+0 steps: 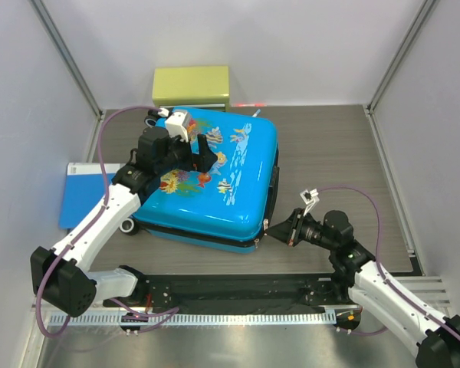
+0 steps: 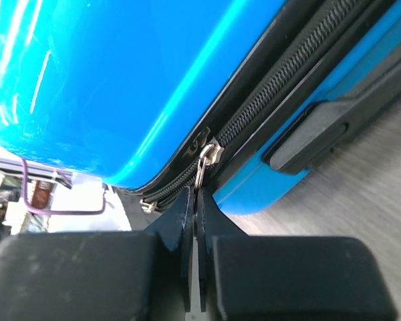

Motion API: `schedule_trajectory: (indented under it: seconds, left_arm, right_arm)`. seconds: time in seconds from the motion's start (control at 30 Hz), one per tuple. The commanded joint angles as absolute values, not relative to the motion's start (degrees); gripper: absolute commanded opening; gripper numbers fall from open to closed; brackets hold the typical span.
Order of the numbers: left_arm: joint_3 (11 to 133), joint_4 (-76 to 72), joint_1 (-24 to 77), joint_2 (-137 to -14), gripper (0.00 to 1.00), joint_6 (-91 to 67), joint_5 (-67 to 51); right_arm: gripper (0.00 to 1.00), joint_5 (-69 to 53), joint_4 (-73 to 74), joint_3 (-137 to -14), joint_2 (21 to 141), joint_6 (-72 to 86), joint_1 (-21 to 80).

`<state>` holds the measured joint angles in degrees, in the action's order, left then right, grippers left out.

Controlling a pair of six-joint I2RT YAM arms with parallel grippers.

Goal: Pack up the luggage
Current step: Zip the luggage at the center of the board.

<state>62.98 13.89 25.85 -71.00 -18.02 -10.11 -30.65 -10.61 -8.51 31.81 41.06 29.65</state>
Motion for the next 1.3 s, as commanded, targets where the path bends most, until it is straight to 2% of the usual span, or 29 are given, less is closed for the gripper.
schedule_trajectory:
  seconds: [0.0, 0.5, 0.87, 1.03, 1.17, 1.23, 1.27]
  left_arm:
    - [61.7, 19.51, 25.75, -72.95, 0.98, -19.6, -10.99]
    - [61.52, 19.07, 25.75, -73.74, 0.98, -20.04, -10.72]
    - [60.91, 18.19, 25.84, -76.55, 0.98, -21.8, -11.42]
    - [60.82, 18.11, 25.84, -77.08, 0.98, -21.8, -10.11]
    - [60.82, 18.19, 25.93, -77.26, 0.98, -21.88, -9.84]
    - [61.0, 18.28, 25.84, -77.52, 0.98, -21.88, -9.84]
    - [61.0, 18.28, 25.84, -77.43, 0.98, -21.8, -9.76]
  right_arm:
    - [0.01, -34.89, -12.48, -8.88, 27.95, 46.31, 31.46]
    - [0.01, -35.24, -15.2, -5.54, 24.35, 52.64, 33.31]
    - [0.01, -36.39, -21.62, -5.1, 31.89, 52.91, 37.96]
    - [0.01, -33.67, -21.36, -5.97, 31.56, 52.47, 42.01]
    - [0.06, -33.49, -18.64, -6.85, 30.15, 52.12, 43.5]
    - [0.14, -32.79, -14.61, -7.9, 28.66, 50.46, 44.55]
    - [0.23, -31.83, -12.15, -8.52, 27.7, 49.58, 44.91]
